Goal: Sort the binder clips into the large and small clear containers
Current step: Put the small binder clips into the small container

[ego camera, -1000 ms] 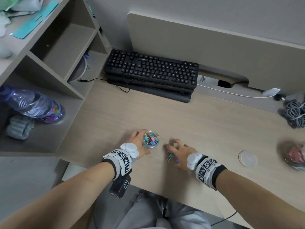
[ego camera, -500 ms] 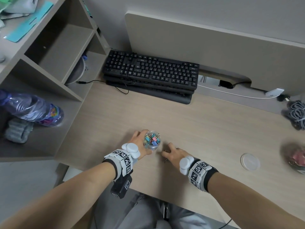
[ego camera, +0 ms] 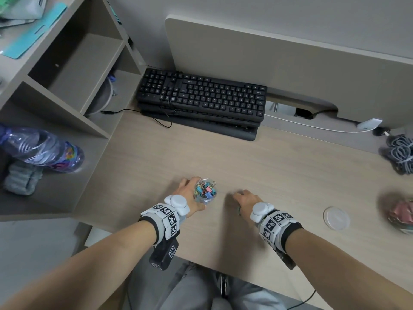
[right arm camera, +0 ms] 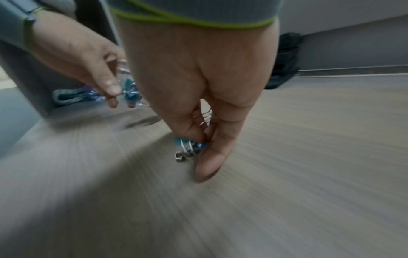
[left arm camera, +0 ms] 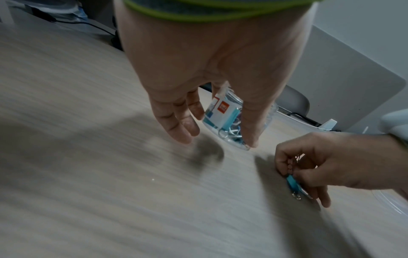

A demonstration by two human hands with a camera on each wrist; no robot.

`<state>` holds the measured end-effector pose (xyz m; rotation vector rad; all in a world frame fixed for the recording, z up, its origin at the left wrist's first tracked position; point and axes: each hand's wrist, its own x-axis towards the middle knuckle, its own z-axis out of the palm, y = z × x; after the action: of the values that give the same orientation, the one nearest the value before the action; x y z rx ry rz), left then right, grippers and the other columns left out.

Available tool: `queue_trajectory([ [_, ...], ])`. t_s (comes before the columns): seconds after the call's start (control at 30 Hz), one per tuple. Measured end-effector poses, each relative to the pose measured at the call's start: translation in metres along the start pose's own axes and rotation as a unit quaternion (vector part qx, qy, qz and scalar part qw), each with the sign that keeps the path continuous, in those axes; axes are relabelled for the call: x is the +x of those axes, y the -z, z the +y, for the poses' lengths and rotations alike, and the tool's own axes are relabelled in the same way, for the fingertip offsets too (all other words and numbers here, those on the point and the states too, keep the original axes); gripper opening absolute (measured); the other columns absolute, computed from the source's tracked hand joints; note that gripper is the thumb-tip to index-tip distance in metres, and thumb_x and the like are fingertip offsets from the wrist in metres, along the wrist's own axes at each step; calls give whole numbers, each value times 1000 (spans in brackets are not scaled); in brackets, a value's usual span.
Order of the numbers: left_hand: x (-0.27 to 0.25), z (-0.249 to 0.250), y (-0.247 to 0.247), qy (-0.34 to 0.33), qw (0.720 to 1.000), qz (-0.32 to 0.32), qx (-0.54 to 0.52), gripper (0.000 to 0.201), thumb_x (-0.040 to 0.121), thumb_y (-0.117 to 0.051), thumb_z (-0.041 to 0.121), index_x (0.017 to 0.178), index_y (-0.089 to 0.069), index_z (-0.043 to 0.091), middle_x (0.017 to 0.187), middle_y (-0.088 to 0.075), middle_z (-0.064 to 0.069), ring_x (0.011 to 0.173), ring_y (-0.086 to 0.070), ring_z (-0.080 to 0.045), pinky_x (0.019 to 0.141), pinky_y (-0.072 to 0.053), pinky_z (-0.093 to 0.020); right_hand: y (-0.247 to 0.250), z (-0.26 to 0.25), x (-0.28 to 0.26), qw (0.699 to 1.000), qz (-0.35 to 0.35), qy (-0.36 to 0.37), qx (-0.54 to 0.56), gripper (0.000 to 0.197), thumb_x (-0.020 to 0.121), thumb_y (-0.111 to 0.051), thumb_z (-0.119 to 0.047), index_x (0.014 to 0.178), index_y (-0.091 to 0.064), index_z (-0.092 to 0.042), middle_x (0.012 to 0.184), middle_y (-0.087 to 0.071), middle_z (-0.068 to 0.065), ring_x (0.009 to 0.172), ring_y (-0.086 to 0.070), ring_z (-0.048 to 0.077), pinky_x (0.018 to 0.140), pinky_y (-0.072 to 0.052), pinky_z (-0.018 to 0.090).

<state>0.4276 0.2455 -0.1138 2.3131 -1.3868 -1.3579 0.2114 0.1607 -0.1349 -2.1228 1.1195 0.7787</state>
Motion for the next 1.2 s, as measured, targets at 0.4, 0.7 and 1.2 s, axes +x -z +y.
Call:
queue_trajectory([
  [0.4, 1, 16, -13, -23, 1000, -15, 10, 82, 68, -82, 24, 138, -39, 32, 122, -39, -1, 99, -61, -25, 93, -52, -37, 5, 25, -27, 997, 28, -22, 70, 28, 89, -58, -21, 115, -47, -13, 121, -42, 5, 89, -57, 28, 62, -40, 26],
  [0.7, -1, 16, -15, -28, 1000, 1, 7, 84, 67, -84, 23, 139, -40, 30, 121, -40, -2, 98, -61, -24, 93, -50, -31, -24, -5, -27, 996, -24, 10, -89, 57, 84, -55, 6, 136, -39, -11, 143, -21, 18, 106, -57, 38, 85, -54, 42],
  [1.2, -5, 21, -23, -40, 999, -9, 3, 82, 69, -82, 21, 139, -40, 28, 124, -38, -3, 98, -60, -24, 88, -47, -26, 9, 33, -28, 985, 93, -39, 138, 22, 78, -59, -5, 76, -53, -26, 92, -50, -2, 71, -53, 22, 62, -47, 30],
])
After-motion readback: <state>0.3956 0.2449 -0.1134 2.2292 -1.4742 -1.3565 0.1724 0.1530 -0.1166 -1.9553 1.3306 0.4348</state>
